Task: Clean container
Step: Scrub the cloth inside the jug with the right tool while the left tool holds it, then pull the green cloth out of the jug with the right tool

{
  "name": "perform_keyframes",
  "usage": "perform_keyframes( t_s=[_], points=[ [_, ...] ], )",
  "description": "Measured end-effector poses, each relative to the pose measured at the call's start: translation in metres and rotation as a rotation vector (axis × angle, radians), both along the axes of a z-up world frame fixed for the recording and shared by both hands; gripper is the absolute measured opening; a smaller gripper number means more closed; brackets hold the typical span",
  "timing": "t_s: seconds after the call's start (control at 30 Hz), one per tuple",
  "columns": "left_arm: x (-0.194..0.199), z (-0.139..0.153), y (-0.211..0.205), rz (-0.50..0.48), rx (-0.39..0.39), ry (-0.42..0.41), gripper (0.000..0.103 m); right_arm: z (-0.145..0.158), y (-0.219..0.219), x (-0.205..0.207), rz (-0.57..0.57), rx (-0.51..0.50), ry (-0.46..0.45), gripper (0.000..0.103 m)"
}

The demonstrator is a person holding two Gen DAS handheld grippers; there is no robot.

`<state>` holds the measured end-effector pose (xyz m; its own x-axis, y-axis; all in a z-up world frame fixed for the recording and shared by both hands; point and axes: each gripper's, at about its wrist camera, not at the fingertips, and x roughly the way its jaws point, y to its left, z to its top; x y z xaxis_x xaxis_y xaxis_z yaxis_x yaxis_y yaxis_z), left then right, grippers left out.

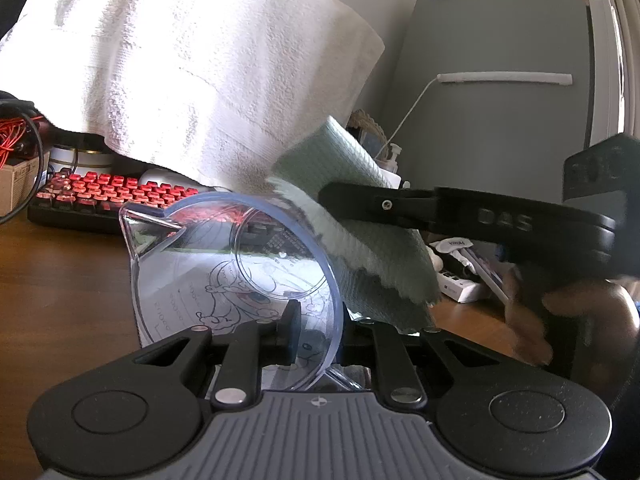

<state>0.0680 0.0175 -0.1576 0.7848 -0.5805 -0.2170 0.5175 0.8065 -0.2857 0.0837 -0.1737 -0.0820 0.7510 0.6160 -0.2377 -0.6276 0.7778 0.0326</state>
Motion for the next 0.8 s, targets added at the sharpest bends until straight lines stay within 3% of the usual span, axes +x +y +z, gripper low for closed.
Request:
perform_keyframes(
  t_s=[0.13, 0.4, 0.7, 0.8],
  points=[
    [-0.002, 0.000, -0.001, 0.002, -0.001, 0.000, 0.014, 0.001, 0.017, -0.015, 0.096, -0.056, -0.040, 0.016],
    [-0.004, -0.001, -0.001, 0.001, 0.002, -0.002, 0.014, 0.002, 0.009, -0.005, 0.040, -0.050, -0.033, 0.016],
    [-0.004, -0.001, 0.000, -0.001, 0.002, -0.003, 0.015, -0.002, -0.041, 0.029, -0.260, -0.011, 0.051, 0.015],
    [-0.003, -0.002, 0.000, -0.001, 0.001, -0.004, 0.015, 0.004, -0.061, 0.026, -0.428, -0.056, -0.011, 0.015]
  ],
)
